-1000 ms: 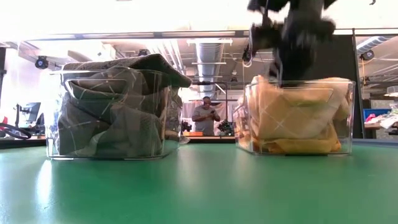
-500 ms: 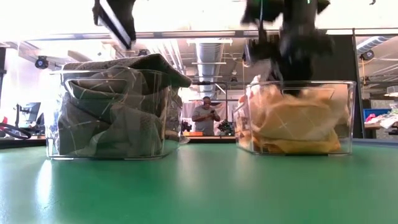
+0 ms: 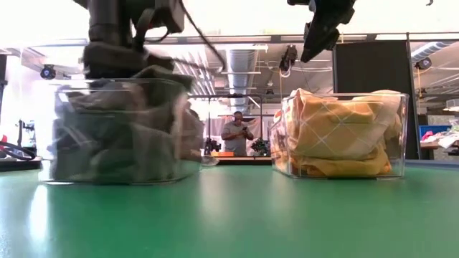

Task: Sort towels by color in basket
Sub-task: Put the orange white patterned towel into the right transparent bin

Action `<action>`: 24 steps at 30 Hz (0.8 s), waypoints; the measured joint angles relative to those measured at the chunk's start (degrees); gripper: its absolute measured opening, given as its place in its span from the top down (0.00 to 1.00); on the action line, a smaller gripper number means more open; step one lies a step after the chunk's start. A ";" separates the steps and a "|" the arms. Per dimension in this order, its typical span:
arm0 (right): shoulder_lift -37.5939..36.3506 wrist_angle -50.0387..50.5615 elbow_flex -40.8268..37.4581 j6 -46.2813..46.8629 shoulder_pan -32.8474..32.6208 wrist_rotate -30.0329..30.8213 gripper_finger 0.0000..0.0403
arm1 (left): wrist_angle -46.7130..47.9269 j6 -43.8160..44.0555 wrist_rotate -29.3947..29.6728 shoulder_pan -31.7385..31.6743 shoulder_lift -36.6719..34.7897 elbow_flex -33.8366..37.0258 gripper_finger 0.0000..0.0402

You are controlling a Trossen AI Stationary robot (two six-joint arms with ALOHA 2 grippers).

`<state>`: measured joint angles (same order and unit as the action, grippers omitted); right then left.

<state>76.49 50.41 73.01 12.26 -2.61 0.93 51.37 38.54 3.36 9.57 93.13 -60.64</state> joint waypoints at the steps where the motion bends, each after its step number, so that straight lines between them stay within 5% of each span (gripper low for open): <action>1: -0.35 -0.04 -0.09 0.13 0.01 0.83 0.54 | 0.14 -0.04 -1.09 0.02 0.29 0.50 0.55; 15: 6.58 -10.20 -14.57 1.33 0.02 5.40 0.51 | 0.73 4.49 -4.39 0.08 0.58 2.47 0.55; 24: 10.51 -9.92 -17.36 5.40 -0.28 4.08 0.49 | 6.90 -2.90 -5.80 0.19 -1.58 -9.35 0.55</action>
<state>87.00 40.49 55.65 17.65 -2.89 5.00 58.27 35.65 -2.44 9.76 91.55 -69.98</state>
